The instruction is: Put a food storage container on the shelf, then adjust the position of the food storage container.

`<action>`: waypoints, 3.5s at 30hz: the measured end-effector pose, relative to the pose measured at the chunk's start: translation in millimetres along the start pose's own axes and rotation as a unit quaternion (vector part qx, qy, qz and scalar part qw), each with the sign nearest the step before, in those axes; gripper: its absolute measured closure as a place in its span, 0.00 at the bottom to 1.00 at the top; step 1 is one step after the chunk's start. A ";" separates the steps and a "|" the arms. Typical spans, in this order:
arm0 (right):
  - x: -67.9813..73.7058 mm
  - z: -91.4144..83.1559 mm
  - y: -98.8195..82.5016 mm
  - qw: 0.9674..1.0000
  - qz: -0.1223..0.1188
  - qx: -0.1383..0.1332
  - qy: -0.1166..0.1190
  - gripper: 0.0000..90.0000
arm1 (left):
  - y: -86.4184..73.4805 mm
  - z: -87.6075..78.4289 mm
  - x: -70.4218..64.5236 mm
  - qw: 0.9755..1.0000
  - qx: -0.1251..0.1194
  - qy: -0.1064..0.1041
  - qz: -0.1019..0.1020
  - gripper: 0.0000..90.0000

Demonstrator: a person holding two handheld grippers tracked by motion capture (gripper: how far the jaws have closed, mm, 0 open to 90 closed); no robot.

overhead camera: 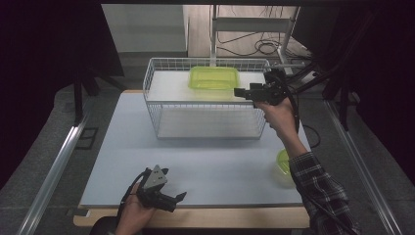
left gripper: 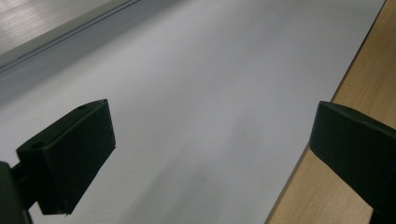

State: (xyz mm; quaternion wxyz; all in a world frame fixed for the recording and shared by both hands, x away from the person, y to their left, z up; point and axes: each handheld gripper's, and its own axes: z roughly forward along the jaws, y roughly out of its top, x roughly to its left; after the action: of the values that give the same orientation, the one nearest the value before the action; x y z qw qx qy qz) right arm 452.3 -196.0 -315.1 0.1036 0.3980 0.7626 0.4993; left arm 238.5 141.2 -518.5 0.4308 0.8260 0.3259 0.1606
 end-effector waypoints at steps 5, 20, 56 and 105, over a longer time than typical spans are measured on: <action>4.6 -7.2 -13.3 1.000 -0.023 0.007 0.006 0.17 | 0.2 1.6 -1.6 1.000 0.009 0.000 0.010 0.00; 15.3 -31.4 -57.6 0.996 -0.086 0.026 0.004 0.12 | 0.3 3.0 -2.3 1.000 0.017 0.005 0.015 0.00; 13.3 -64.6 -171.8 0.995 -0.102 0.010 -0.016 0.07 | 0.2 3.4 -3.7 0.999 0.024 0.012 0.021 0.00; -106.2 -126.9 -217.1 0.972 -0.012 0.061 -0.226 0.99 | -0.2 7.6 -5.7 0.999 0.040 0.017 0.031 0.00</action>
State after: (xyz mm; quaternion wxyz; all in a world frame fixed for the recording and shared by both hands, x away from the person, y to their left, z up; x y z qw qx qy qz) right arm 342.8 -397.7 -462.8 0.2550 0.4966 0.7535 0.3472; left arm 238.4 132.8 -523.0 0.3864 0.8496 0.3135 0.1749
